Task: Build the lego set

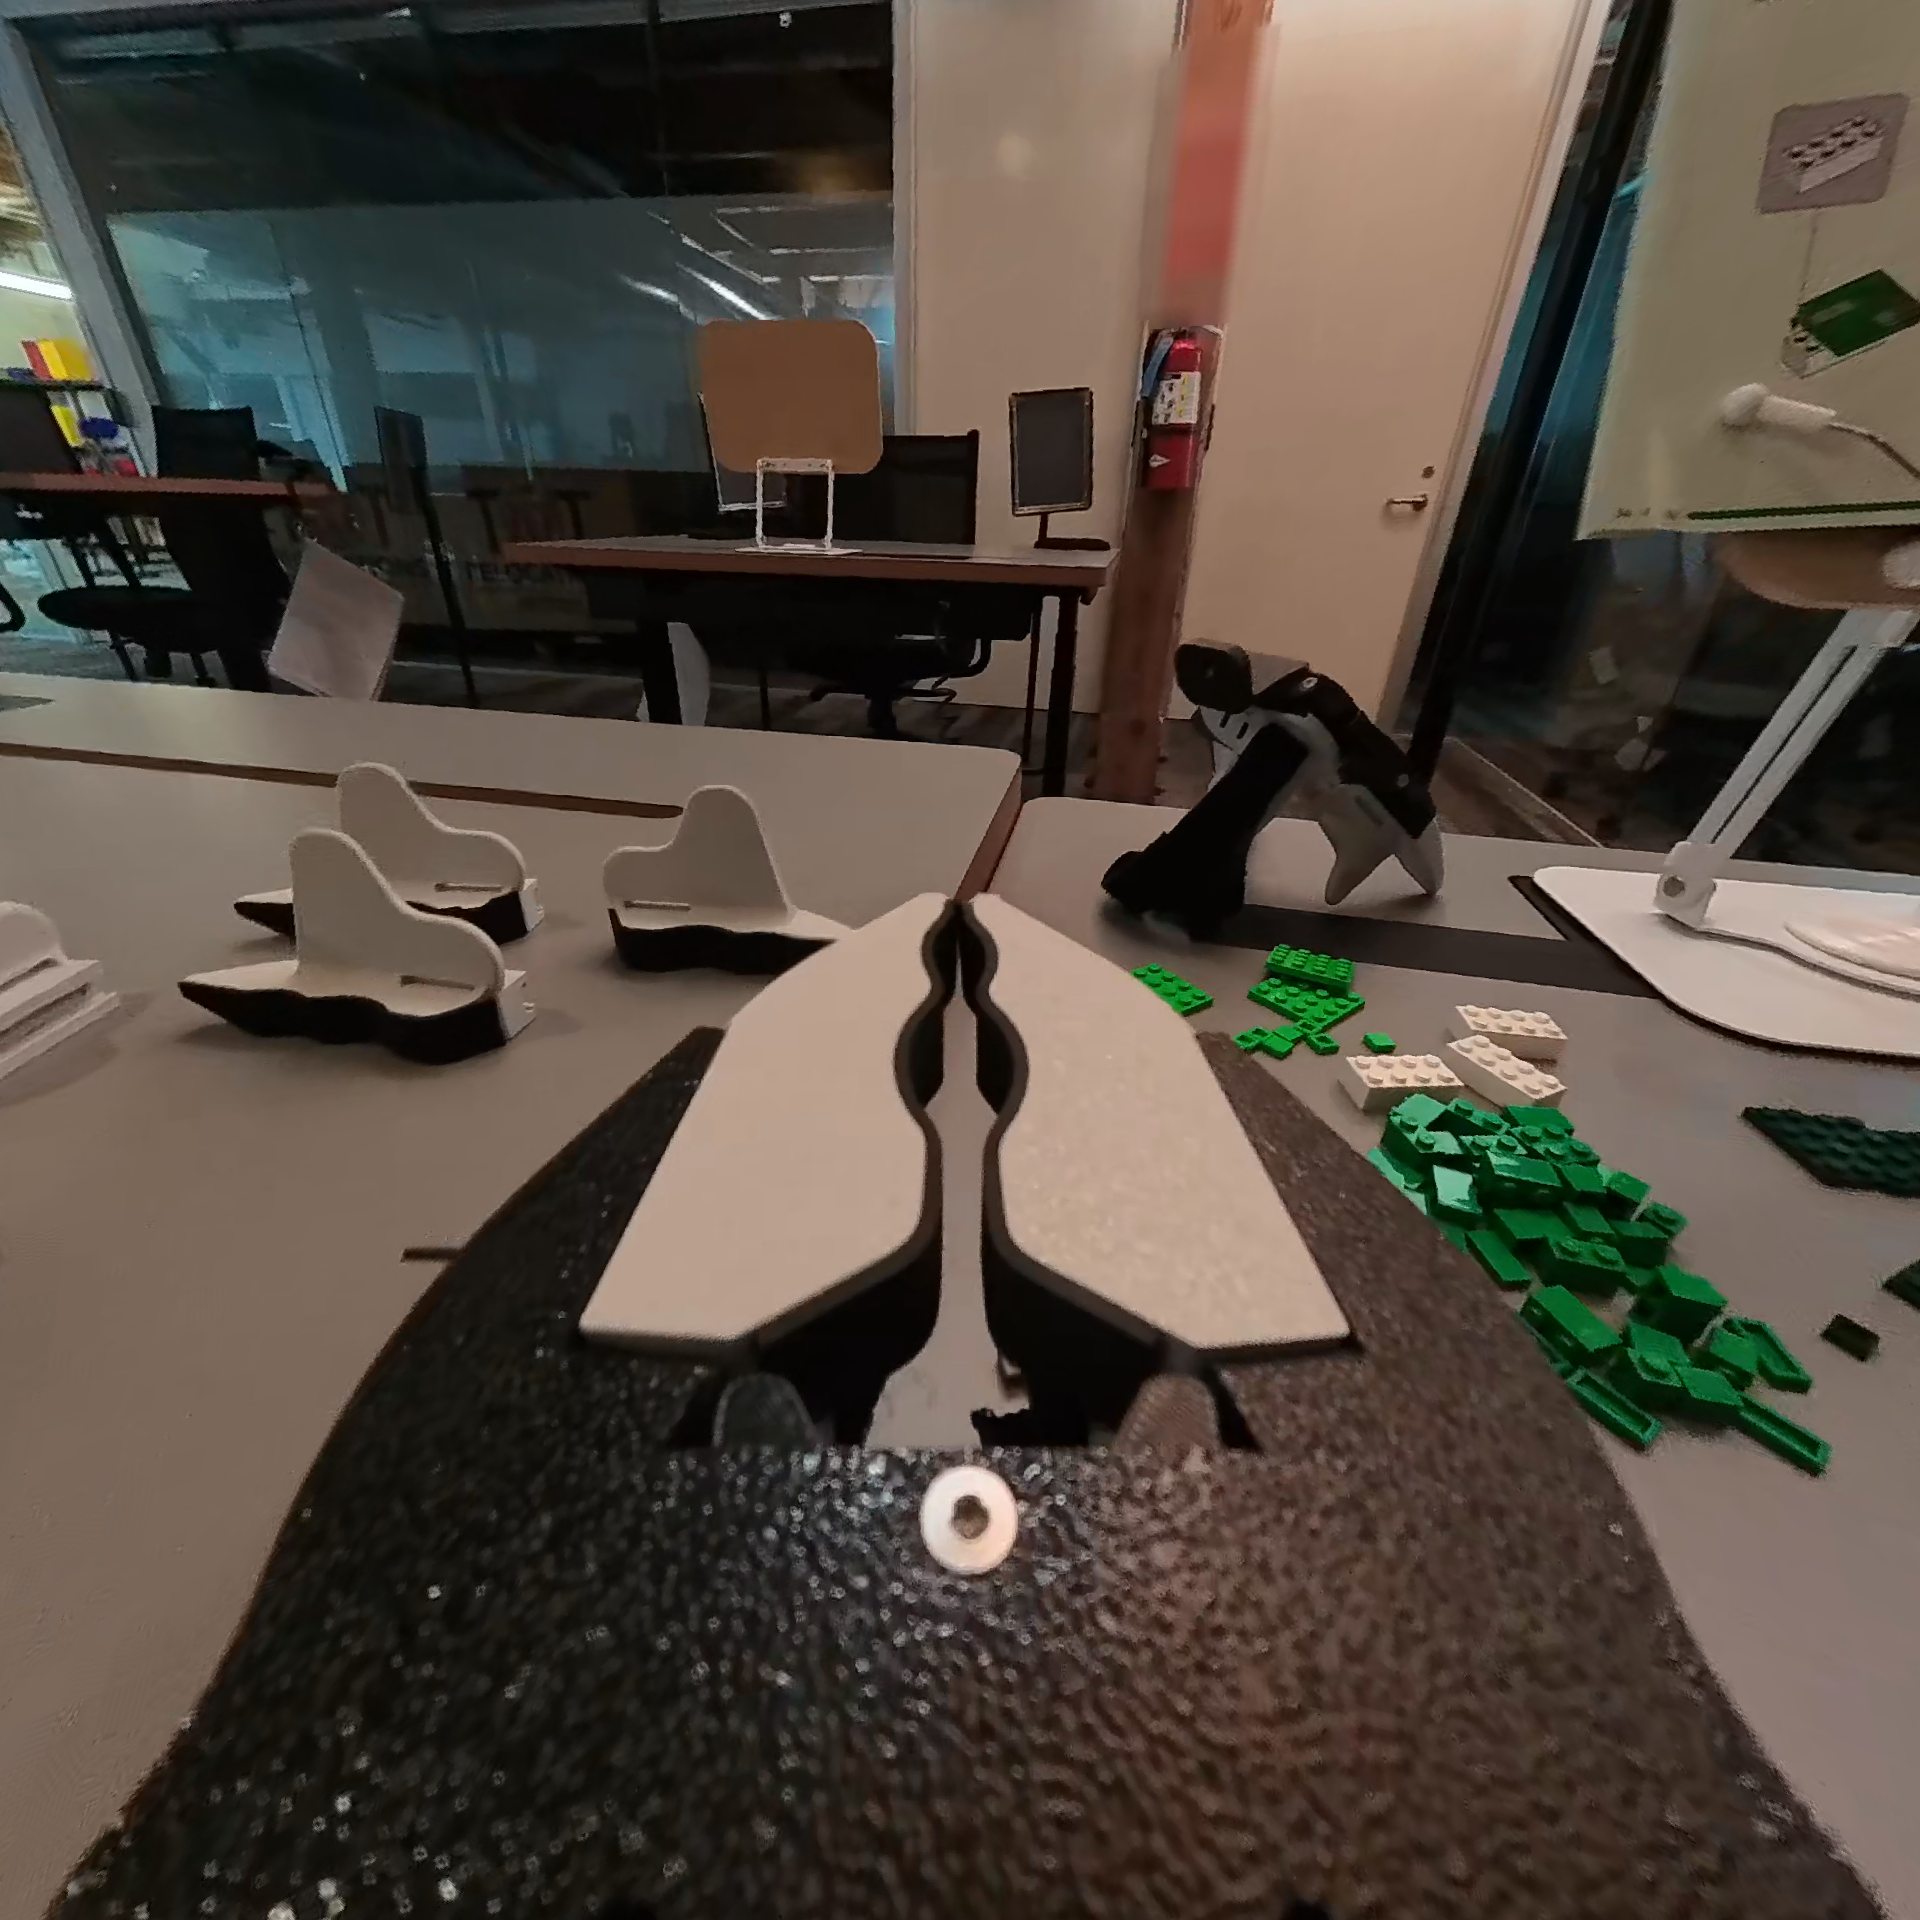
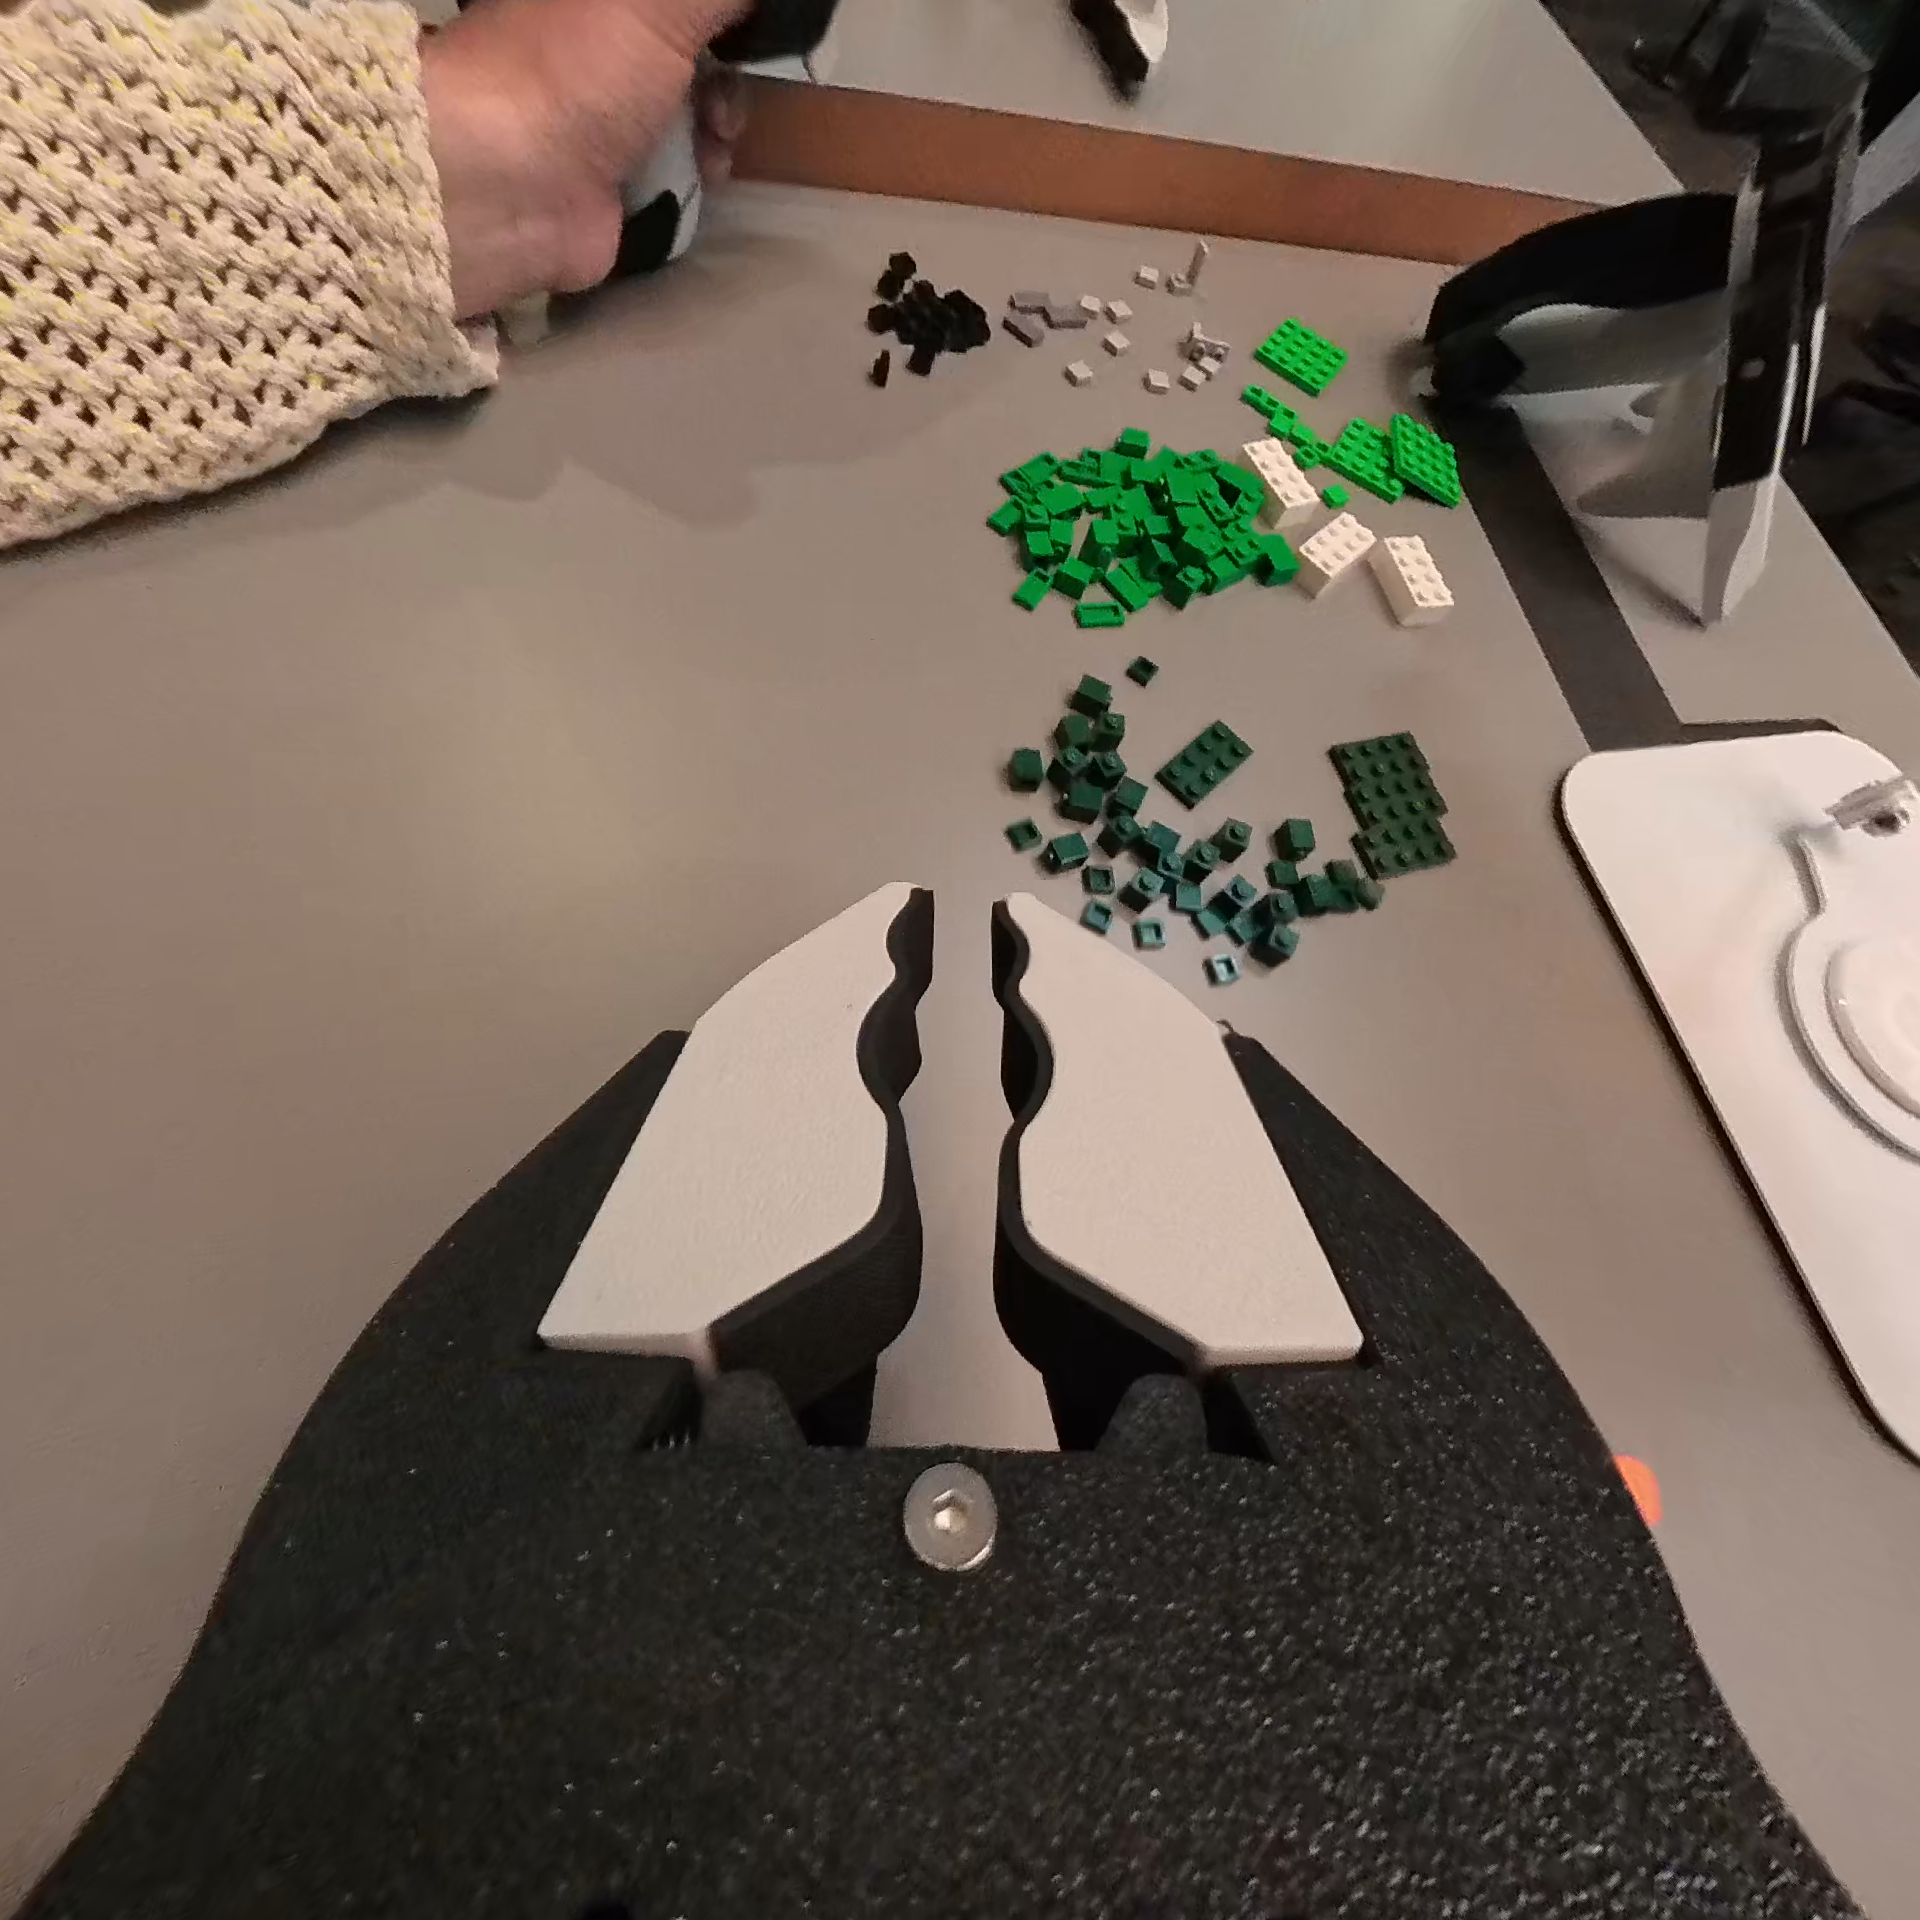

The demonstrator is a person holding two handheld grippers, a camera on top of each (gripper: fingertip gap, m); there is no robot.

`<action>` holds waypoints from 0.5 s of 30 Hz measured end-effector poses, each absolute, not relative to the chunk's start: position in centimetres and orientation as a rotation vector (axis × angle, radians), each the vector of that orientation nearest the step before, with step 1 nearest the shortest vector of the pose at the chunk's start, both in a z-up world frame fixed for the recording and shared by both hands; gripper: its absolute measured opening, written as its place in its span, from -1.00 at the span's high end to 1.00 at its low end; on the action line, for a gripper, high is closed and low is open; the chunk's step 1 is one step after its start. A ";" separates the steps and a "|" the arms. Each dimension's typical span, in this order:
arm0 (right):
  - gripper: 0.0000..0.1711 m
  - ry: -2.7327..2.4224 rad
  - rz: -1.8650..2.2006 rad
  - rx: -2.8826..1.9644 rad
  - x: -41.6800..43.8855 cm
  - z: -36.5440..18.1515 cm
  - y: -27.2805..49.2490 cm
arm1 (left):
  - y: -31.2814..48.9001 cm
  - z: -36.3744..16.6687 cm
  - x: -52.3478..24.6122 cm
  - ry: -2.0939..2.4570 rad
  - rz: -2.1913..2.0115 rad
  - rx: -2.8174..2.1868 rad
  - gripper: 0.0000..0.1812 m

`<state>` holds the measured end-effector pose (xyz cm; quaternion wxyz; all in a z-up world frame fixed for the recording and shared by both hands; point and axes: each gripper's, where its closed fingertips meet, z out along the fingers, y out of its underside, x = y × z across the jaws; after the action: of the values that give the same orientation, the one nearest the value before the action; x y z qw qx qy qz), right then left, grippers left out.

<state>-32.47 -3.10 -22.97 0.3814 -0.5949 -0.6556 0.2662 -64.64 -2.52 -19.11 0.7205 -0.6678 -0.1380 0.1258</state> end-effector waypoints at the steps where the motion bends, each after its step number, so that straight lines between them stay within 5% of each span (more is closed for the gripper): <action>1: 0.88 -1.672 0.685 -1.514 -32.8 -22.8 -3.2 | -2.4 -19.0 -64.5 -0.287 0.283 -1.472 1.00; 15: 0.88 -1.714 0.668 -1.445 -34.1 -22.2 -4.6 | -1.9 -18.6 -63.1 -0.167 0.344 -1.454 1.00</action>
<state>-34.08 -4.56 -22.24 0.3904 -0.5687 -0.6747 0.2627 -63.05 -1.91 -18.63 0.7305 -0.6604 -0.0760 0.1562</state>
